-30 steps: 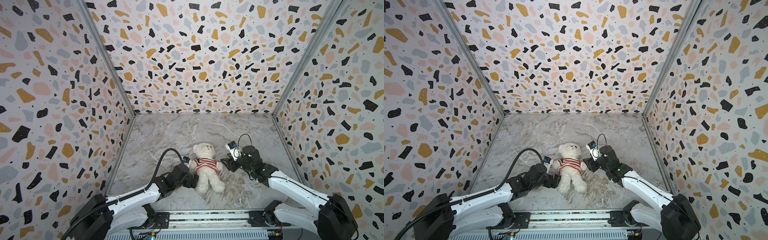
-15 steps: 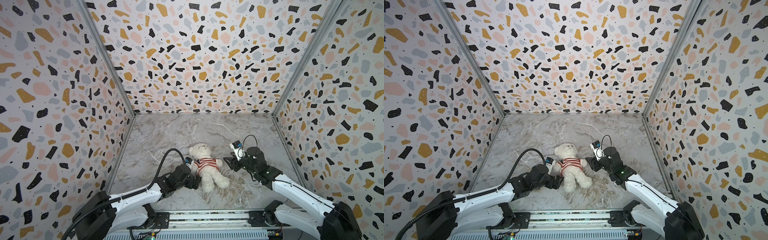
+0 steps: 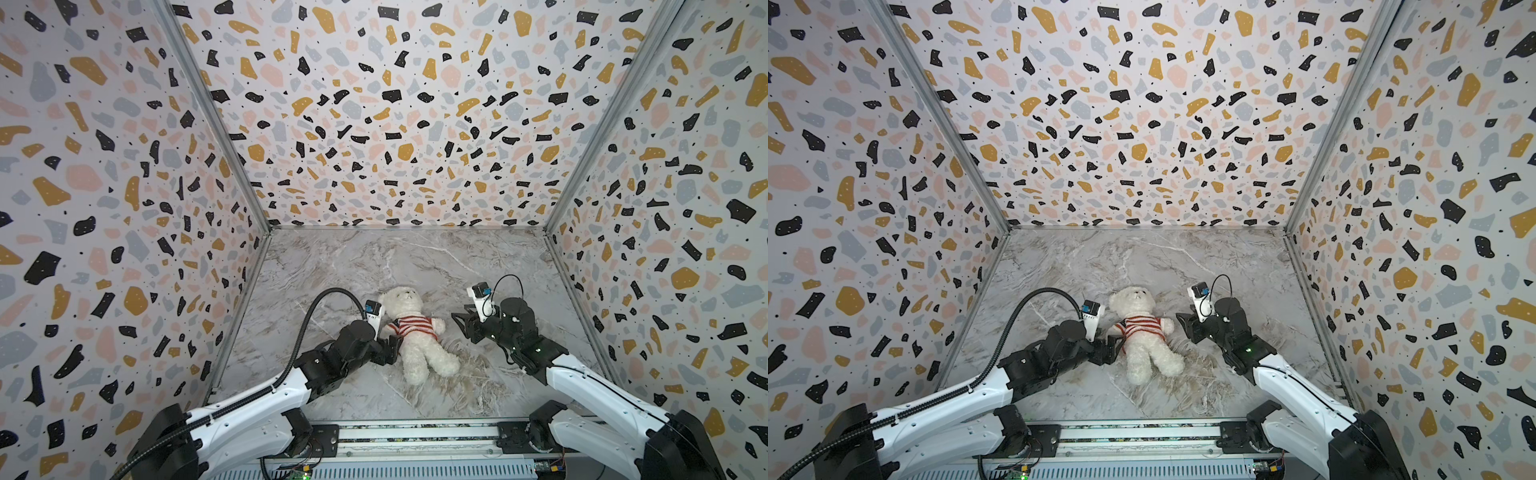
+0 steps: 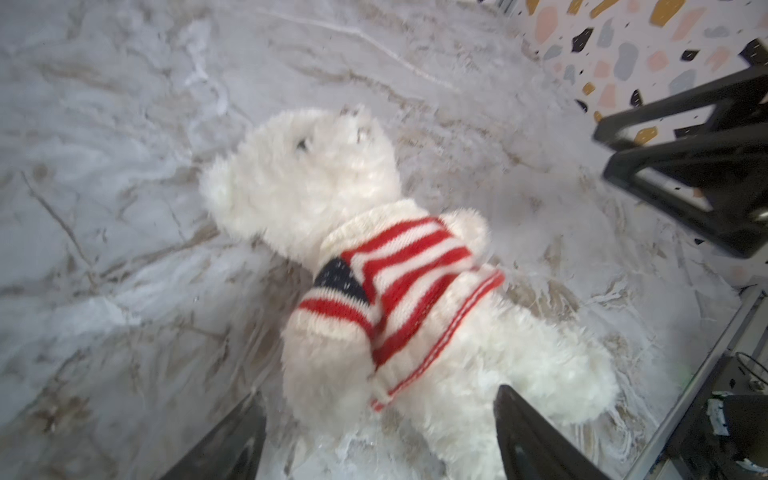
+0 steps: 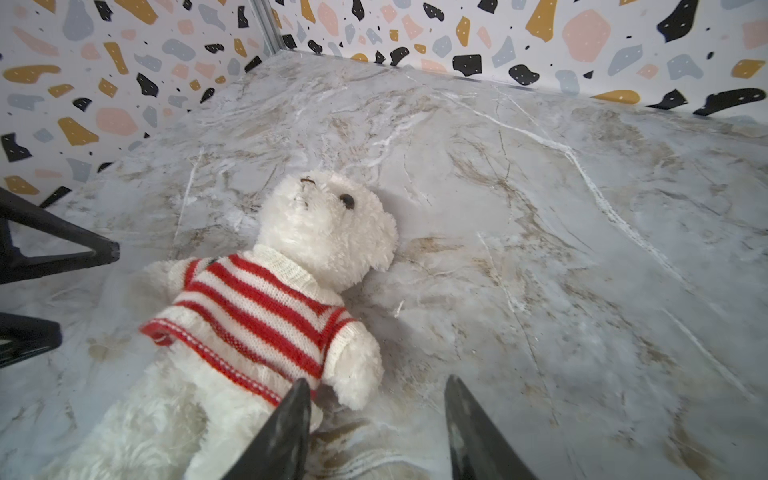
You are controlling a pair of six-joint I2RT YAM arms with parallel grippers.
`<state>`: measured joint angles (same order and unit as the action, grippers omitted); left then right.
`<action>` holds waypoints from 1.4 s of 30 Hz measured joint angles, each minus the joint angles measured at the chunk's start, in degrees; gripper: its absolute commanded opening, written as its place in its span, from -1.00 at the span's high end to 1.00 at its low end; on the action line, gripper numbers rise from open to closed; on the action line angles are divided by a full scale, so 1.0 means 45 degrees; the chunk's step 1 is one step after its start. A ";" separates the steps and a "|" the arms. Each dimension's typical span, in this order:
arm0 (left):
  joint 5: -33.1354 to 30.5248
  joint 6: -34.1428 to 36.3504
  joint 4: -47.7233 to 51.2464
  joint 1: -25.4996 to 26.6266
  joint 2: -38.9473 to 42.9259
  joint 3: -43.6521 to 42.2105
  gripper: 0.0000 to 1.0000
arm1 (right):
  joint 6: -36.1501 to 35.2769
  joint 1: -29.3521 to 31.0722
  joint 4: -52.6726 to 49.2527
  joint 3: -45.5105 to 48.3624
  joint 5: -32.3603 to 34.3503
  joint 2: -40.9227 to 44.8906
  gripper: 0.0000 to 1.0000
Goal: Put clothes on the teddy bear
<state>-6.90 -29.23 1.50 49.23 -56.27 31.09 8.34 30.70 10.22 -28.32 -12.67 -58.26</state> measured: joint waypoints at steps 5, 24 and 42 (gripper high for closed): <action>-0.0024 -0.0107 -0.0811 -0.0078 -0.1481 0.1287 0.21 | 0.0087 0.0665 0.0811 -0.0636 -0.0393 -0.1559 0.31; 0.1001 0.0146 -0.1030 -0.0010 -0.4308 0.0593 0.47 | 0.1127 0.1928 0.3288 -0.0068 -0.2210 -0.4425 0.72; 0.0423 0.0155 -0.1394 -0.0024 -0.3070 -0.0335 0.08 | 0.1365 0.2424 0.3055 0.0685 -0.1846 -0.3546 0.64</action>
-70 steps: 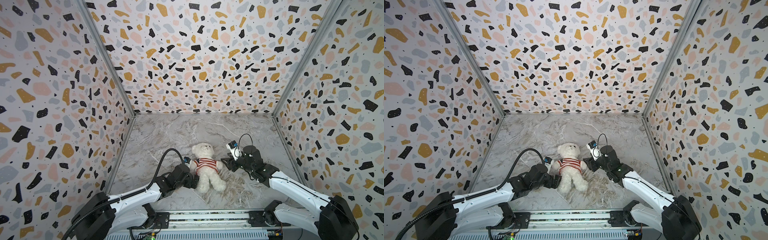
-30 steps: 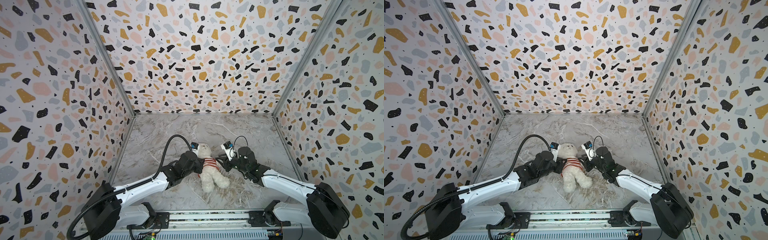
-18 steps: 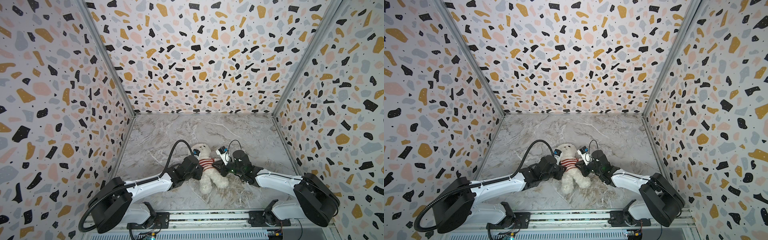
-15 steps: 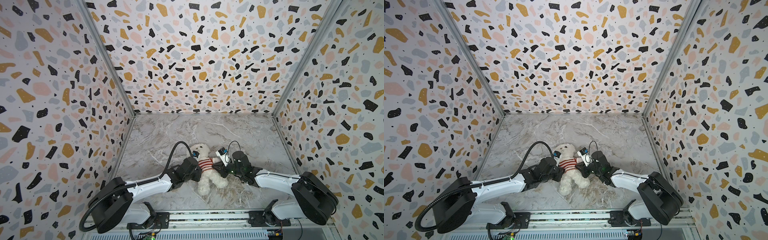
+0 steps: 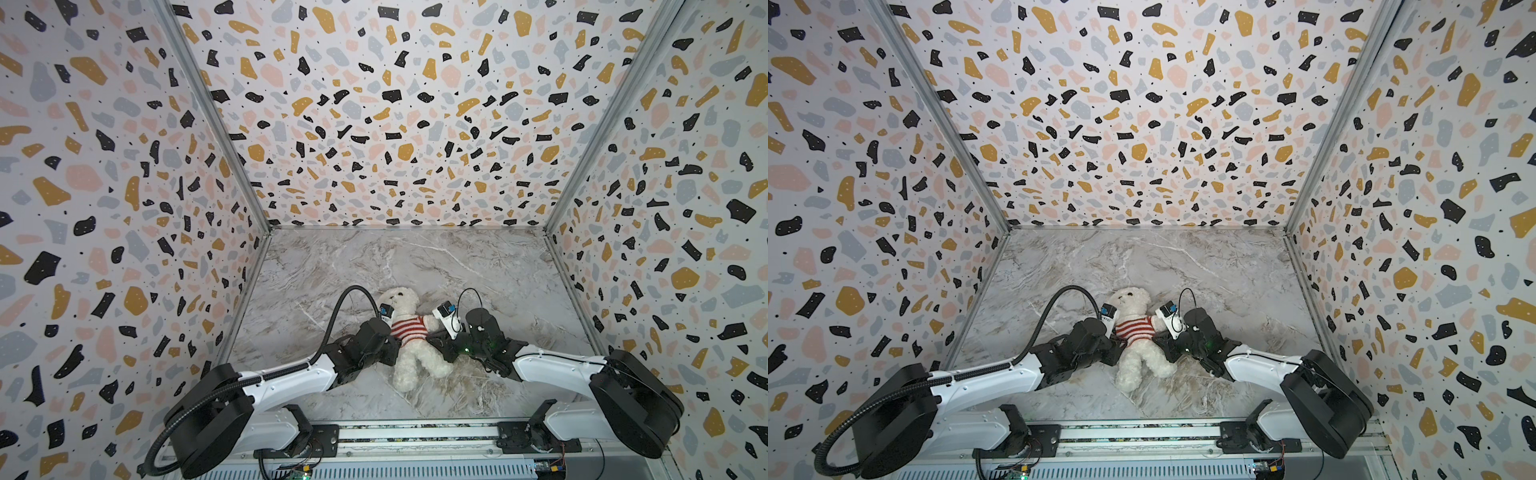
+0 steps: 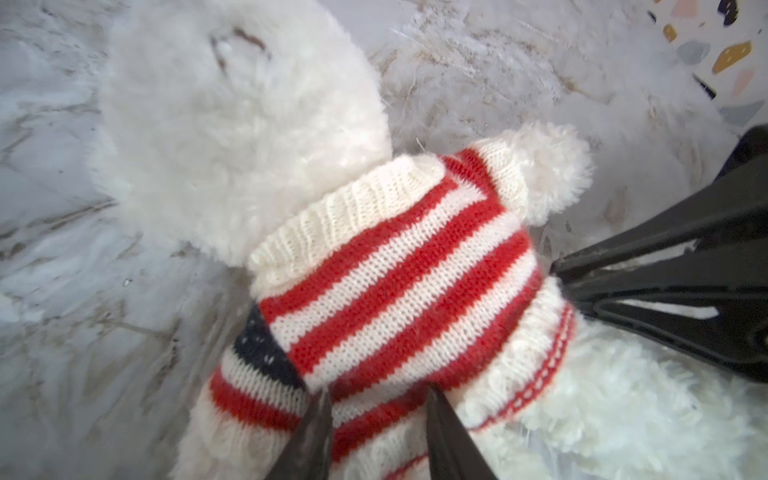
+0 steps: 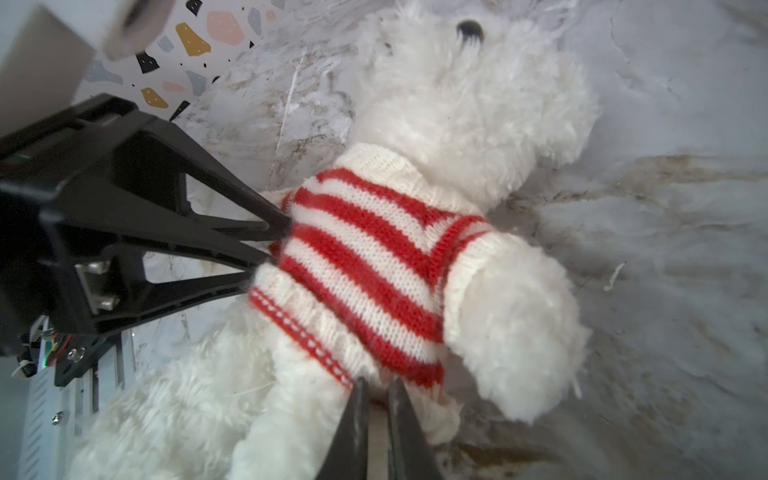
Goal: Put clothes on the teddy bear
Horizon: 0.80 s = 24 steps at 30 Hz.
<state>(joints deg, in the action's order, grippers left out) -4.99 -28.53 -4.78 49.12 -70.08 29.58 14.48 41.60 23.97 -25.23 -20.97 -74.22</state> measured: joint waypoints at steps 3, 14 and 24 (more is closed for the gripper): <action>-0.0155 0.0000 -0.0005 -0.0049 0.0544 0.0000 -0.04 | 0.0029 0.0131 -0.0073 0.0010 0.0437 0.0704 0.55; -0.1277 0.0151 0.0044 -0.0602 0.2953 -0.0733 -0.68 | 0.0029 -0.0155 -0.0748 0.1078 0.3303 0.3939 0.14; -0.4425 0.0194 0.0243 -0.1685 0.4707 -0.1370 -1.00 | -0.0617 -0.2628 -0.1443 0.2113 0.5251 0.7130 -0.98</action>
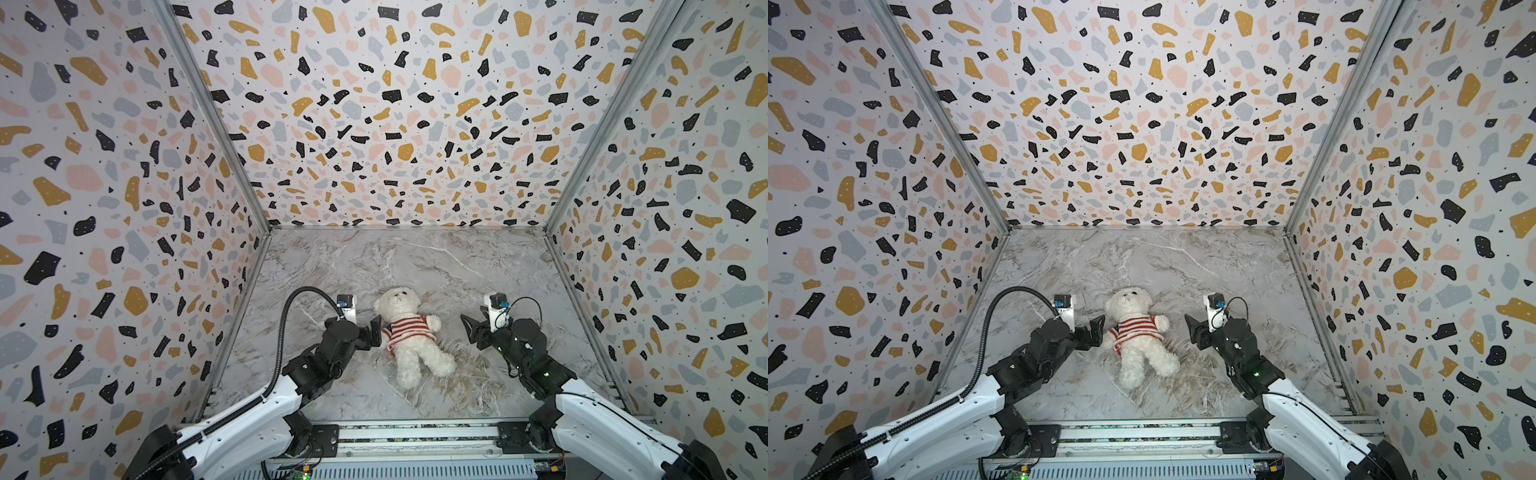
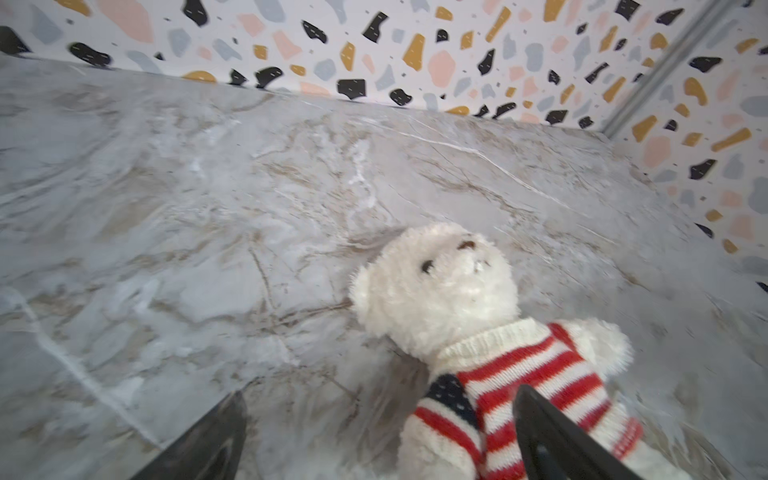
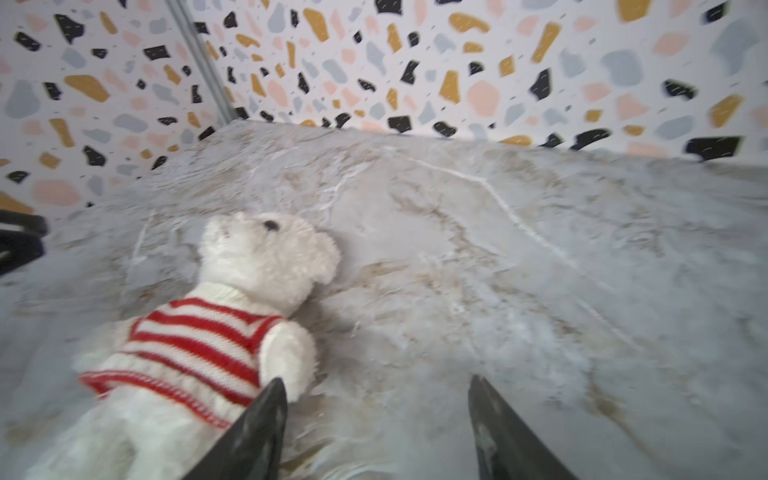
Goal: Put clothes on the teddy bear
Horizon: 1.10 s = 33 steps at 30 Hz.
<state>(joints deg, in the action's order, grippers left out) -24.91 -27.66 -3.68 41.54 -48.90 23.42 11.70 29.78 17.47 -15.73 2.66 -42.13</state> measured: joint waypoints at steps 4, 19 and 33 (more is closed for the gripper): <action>-0.2025 -0.0151 0.0083 -0.0267 0.0121 -0.0180 -1.00 | -0.0408 -0.0899 -0.0316 0.0262 0.0612 0.1171 -0.98; -0.7553 0.1899 -0.2968 -0.0889 -0.1535 -0.0719 -1.00 | -0.1141 -0.2691 0.0806 0.2404 0.3619 0.2919 -0.98; -0.9160 0.5634 -0.9054 -0.2069 -0.4503 -0.2234 -1.00 | -0.1904 -0.4668 0.4605 0.3371 0.2365 -0.0180 -0.98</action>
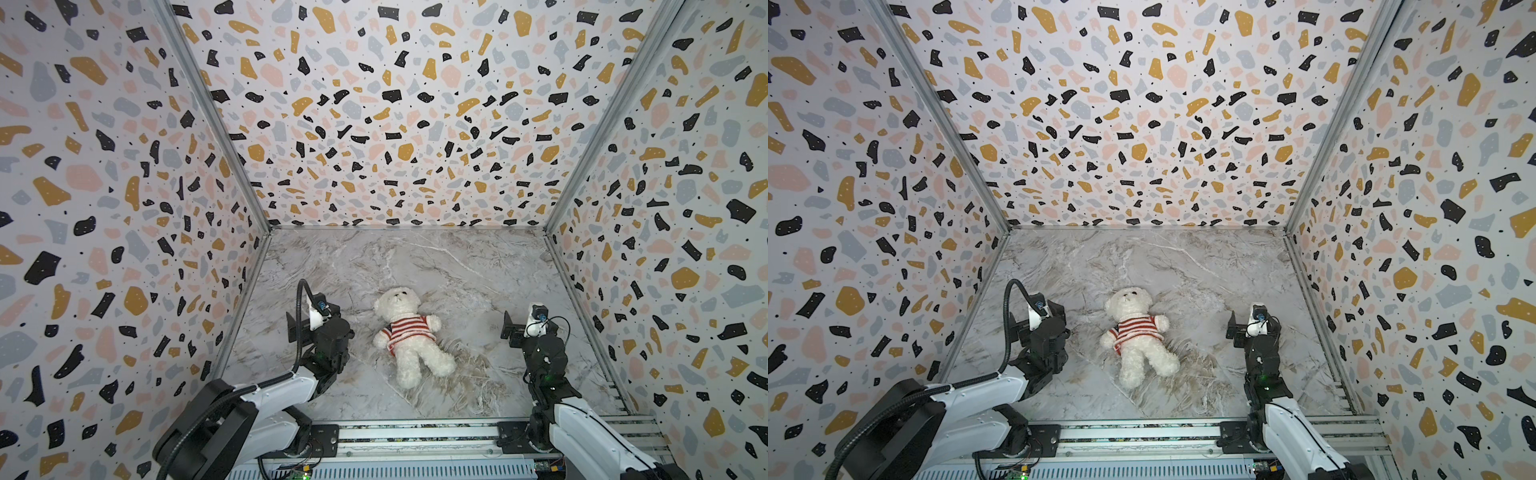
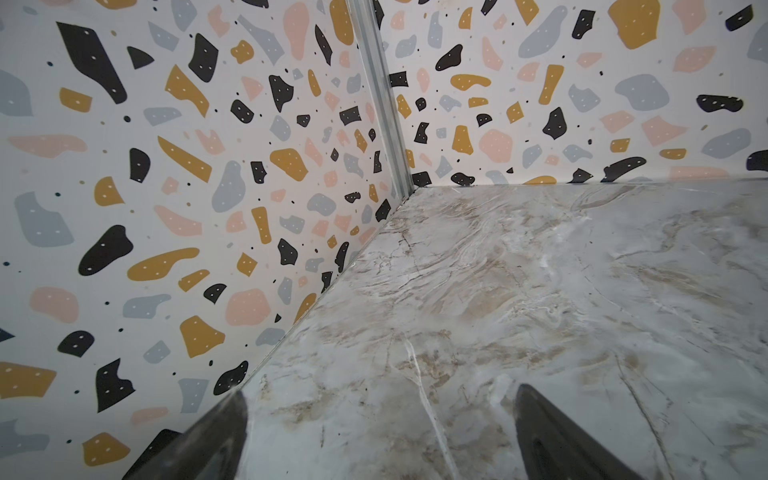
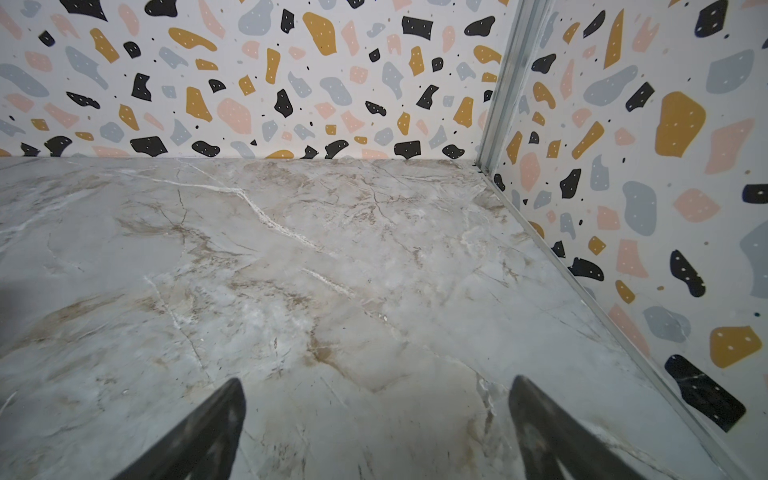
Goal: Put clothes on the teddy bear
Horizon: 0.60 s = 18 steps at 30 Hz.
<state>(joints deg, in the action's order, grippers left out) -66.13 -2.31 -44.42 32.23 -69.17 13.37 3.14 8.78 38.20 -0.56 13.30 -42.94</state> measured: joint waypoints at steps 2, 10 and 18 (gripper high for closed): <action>0.0010 0.0257 -0.0942 -0.0117 -0.0617 -0.0141 -1.00 | 0.0005 -0.0223 0.0573 0.0049 -0.0126 -0.0359 -0.98; 0.0782 0.0865 -0.2521 -0.0840 -0.1525 -0.0199 -1.00 | 0.0044 -0.1098 0.3191 0.0049 -0.1127 -0.2093 -0.98; 0.2584 0.0894 -0.4002 -0.2798 -0.1525 -0.0733 -1.00 | 0.0083 -0.1559 0.5047 0.0039 -0.2006 -0.4269 -0.98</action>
<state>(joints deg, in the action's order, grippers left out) -54.50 1.72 -62.43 19.64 -76.03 10.07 3.51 1.76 60.90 -0.38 4.27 -62.15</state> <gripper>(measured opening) 0.998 0.990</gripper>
